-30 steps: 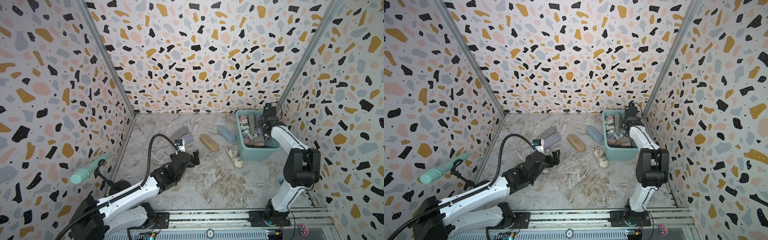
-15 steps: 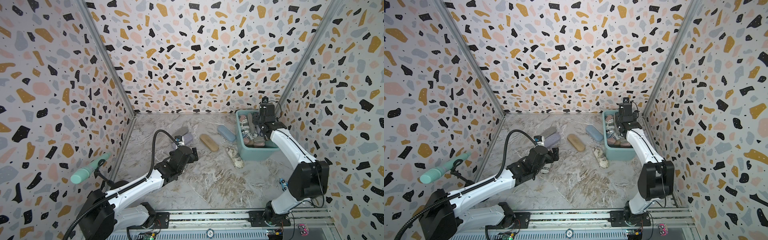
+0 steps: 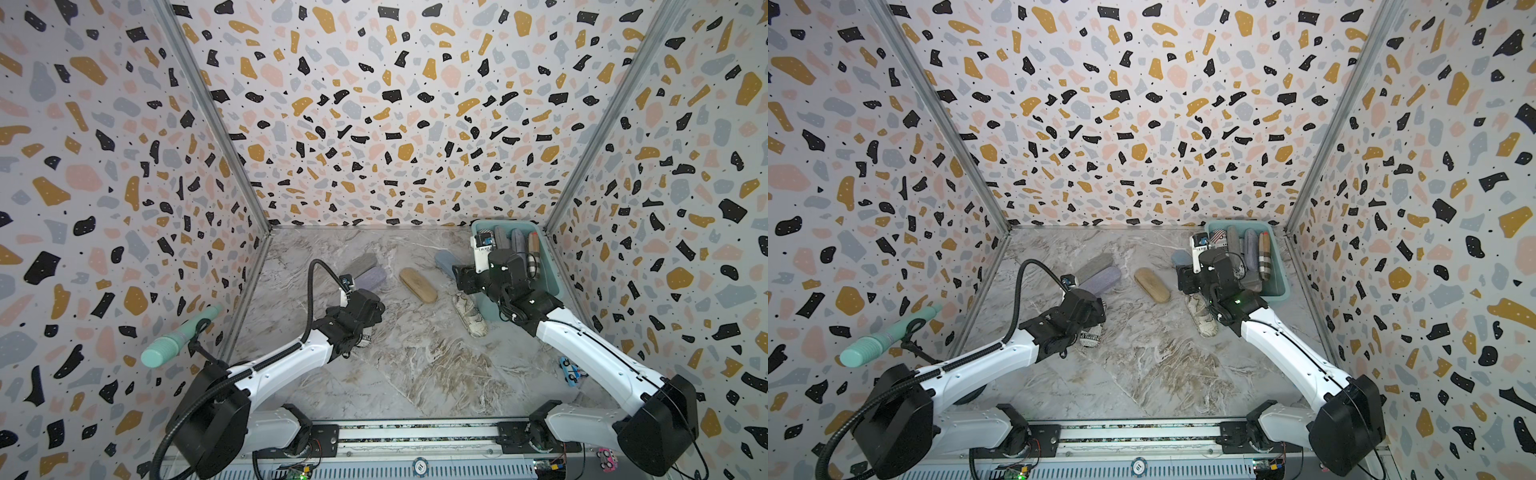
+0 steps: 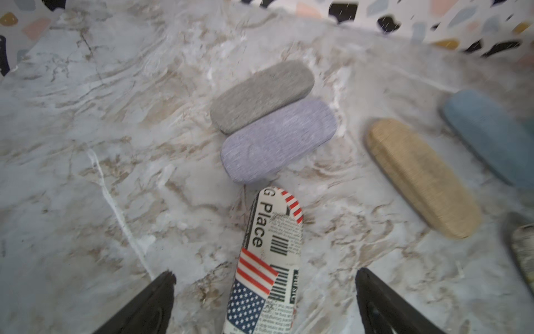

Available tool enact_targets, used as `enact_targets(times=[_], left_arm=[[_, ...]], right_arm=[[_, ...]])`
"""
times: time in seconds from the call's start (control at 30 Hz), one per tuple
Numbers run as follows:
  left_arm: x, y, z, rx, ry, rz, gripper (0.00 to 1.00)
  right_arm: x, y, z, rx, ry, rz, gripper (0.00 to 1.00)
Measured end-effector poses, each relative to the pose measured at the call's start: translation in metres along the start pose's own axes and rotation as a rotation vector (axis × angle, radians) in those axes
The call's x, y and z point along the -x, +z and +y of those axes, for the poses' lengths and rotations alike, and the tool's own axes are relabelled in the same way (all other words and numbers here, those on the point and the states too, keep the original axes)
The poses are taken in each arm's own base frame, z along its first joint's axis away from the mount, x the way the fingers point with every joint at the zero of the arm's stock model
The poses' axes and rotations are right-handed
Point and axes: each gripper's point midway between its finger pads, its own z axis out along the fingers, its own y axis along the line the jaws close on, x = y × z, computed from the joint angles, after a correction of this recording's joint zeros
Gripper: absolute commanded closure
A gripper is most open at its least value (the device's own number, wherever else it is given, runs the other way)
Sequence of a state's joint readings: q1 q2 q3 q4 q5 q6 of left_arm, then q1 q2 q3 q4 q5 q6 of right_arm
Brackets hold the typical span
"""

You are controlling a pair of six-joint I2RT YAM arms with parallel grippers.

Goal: Put the glasses cases into the storage boxes
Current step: Pick up the glasses case at the center of the board.

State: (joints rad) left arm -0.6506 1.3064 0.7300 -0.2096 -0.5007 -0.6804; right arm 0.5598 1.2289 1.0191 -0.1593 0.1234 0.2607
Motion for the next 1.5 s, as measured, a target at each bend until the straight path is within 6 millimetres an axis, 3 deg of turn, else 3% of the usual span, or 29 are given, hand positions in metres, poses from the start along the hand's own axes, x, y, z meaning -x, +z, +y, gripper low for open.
enact_targets(times=[0.17, 0.3, 0.5, 0.67, 0.93, 1.2, 1.5], left_arm=[[-0.034, 0.021, 0.002, 0.026, 0.064, 0.121, 0.05], [-0.054, 0.033, 0.003, 0.04, 0.1, 0.188, 0.12], [-0.072, 0.042, 0.006, 0.062, 0.141, 0.246, 0.25], [-0.077, 0.044, 0.007, 0.065, 0.157, 0.268, 0.3], [-0.085, 0.043, 0.013, 0.087, 0.187, 0.302, 0.21], [-0.084, 0.044, 0.014, 0.088, 0.202, 0.298, 0.4], [-0.079, 0.032, 0.009, 0.044, 0.201, 0.301, 0.41]], right_arm=[[-0.004, -0.009, 0.015, 0.079, 0.019, 0.013, 0.18], [-0.007, -0.012, 0.019, 0.11, 0.033, 0.018, 0.18], [-0.028, -0.007, 0.022, 0.131, 0.049, 0.073, 0.23], [-0.032, -0.005, 0.024, 0.141, 0.053, 0.086, 0.24], [-0.034, -0.004, 0.03, 0.175, 0.062, 0.099, 0.26], [-0.044, 0.003, 0.04, 0.202, 0.055, 0.133, 0.27], [-0.045, 0.007, 0.05, 0.227, 0.047, 0.148, 0.28]])
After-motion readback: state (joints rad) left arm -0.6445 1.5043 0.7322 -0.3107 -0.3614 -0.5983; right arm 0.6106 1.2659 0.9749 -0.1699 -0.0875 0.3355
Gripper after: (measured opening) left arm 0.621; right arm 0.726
